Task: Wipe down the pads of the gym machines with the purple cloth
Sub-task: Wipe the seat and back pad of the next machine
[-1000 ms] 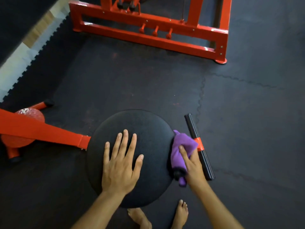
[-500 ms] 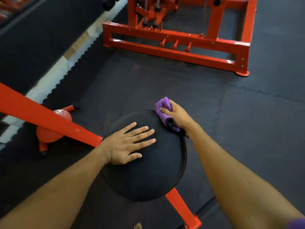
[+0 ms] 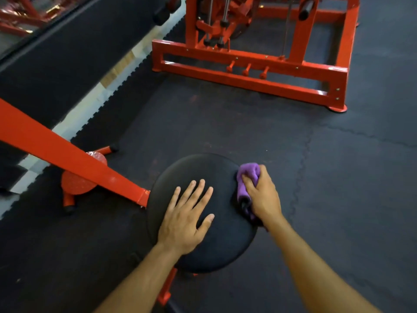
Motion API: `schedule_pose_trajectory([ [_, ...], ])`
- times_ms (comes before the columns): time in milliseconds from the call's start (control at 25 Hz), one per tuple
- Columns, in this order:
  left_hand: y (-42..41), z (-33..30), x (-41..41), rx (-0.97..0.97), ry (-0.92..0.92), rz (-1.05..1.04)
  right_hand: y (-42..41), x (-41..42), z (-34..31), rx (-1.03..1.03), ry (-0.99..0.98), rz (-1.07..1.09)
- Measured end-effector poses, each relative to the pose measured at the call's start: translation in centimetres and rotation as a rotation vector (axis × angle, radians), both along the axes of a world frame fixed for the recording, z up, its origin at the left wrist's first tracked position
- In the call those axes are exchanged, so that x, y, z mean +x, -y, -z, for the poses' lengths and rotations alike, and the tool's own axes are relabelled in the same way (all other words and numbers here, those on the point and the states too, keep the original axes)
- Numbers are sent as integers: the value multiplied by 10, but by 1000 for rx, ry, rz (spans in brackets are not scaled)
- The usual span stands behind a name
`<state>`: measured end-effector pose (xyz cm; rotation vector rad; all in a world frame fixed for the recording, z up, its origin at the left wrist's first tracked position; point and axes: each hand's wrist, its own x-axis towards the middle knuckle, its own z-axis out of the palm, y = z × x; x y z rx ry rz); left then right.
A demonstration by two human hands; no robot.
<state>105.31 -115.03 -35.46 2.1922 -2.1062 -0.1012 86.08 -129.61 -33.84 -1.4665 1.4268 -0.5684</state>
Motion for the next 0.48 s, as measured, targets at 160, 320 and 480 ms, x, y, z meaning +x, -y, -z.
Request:
schedule_pose_trajectory([
  [160,21,6,52,87,75,446,62,33,-6,-39,-164,-367],
  [320,37,-31,88,87,343,492,49,10,-30,-142,-51,-337],
  [480,-41,-57,38,-16,50,73,-17,-65,-57,-189,20,-204],
])
